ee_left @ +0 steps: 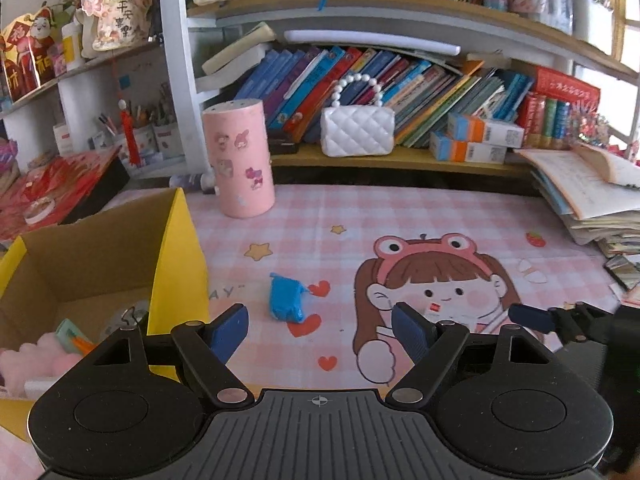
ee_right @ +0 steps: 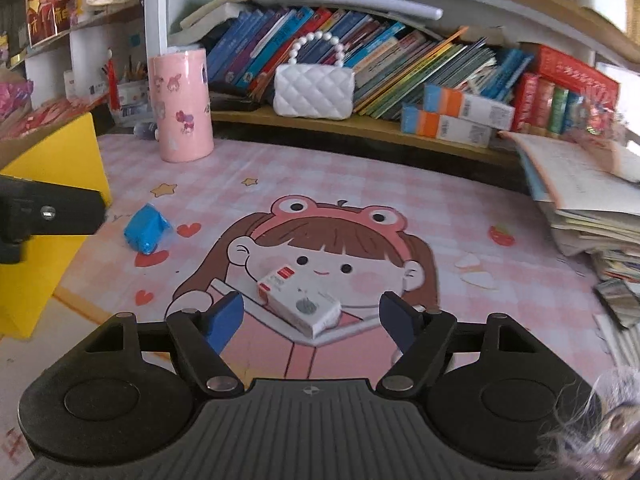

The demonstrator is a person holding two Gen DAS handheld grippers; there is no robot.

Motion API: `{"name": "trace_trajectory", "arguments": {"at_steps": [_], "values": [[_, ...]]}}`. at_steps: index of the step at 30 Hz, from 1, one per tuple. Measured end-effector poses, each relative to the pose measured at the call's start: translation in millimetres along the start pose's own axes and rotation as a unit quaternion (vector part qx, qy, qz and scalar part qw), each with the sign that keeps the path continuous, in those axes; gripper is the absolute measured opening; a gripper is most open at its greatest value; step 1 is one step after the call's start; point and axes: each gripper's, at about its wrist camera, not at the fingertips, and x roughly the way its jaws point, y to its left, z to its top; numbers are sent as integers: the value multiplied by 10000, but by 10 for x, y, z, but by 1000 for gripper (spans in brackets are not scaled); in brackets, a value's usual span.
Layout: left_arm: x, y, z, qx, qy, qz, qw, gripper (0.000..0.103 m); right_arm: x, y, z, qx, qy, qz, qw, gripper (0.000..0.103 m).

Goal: Organize objects
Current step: 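Grasp the blue foam block with the left tool while the right tool grasps the small white box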

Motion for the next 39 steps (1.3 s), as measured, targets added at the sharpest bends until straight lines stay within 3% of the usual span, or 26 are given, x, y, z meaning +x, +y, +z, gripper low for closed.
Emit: {"name": "trace_trajectory", "arguments": {"at_steps": [7, 9, 13, 14, 17, 20, 26, 28, 32, 39], "values": [[167, -51, 59, 23, 114, 122, 9999, 81, 414, 27, 26, -38, 237, 211, 9995, 74], [226, -70, 68, 28, 112, 132, 9998, 81, 462, 29, 11, -117, 239, 359, 9990, 68], [397, -95, 86, -108, 188, 194, 9996, 80, 422, -6, 12, -246, 156, 665, 9974, 32], [443, -98, 93, -145, 196, 206, 9995, 80, 400, -22, 15, -267, 178, 715, 9969, 30], [644, -105, 115, -175, 267, 300, 9990, 79, 277, -98, 9, -214, 79, 708, 9972, 29], [908, -79, 134, -248, 439, 593, 9970, 68, 137, -174, 2, -131, 0, 725, 9973, 29], [1279, 54, 122, -431, 677, 926, 9925, 56, -118, -283, -43, 151, -31, 793, 9967, 28], [1366, 86, 115, -441, 758, 901, 9921, 51, -176, -299, -52, 205, -28, 804, 9965, 28], [1428, 121, 95, -508, 841, 671, 9929, 28, -266, -322, -65, 224, -27, 787, 9966, 28], [1022, 35, 75, -364, 513, 76, 9980, 26, -383, -277, -72, 222, -17, 725, 9971, 28]]}}
